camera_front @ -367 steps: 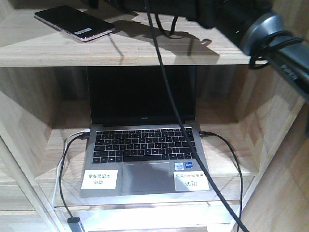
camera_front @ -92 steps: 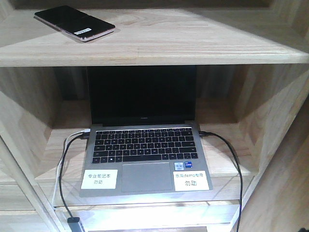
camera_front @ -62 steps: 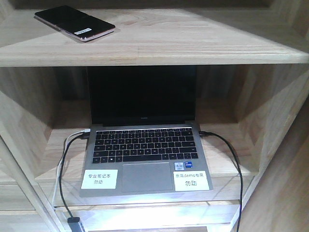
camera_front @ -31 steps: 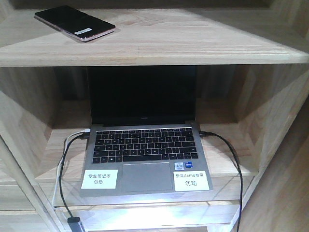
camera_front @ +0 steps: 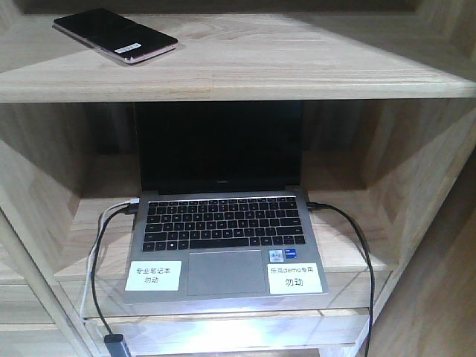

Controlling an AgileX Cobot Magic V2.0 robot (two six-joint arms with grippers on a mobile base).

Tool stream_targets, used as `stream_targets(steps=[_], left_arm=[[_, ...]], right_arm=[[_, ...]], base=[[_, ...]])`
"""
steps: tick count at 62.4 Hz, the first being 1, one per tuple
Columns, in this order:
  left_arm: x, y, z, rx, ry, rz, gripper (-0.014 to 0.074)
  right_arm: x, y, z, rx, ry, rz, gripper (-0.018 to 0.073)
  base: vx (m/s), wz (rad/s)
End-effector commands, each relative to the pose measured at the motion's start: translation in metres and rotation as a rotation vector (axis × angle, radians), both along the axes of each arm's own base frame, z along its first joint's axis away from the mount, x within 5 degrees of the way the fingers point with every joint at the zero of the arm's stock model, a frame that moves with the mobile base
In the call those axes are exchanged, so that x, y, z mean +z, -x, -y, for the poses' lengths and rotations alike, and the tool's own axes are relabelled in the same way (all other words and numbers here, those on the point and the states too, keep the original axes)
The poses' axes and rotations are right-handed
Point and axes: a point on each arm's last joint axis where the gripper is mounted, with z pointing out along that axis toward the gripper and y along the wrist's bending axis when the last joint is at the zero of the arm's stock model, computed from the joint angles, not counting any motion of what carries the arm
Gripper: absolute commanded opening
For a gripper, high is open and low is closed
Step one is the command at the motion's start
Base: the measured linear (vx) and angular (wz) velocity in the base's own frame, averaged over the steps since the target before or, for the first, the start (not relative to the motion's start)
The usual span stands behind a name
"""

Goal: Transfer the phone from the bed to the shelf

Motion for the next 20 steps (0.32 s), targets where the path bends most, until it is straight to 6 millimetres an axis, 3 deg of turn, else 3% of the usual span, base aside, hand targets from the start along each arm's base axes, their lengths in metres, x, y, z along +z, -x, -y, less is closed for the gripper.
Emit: stream_targets(steps=[1,20], left_arm=[[0.0044,-0.0002,-0.0002,0.003,0.005,0.071,0.0001],[0.0044,-0.0002,-0.0002,0.003,0.005,0.071,0.0001]], right_arm=[[0.0038,0.0006,0.0010,-0.013,0.017,0.075,-0.0004],[0.0033,0.0006,0.0010,-0.012,0.017,0.069,-0.0004]], base=[[0.00,0.00],[0.00,0.00]])
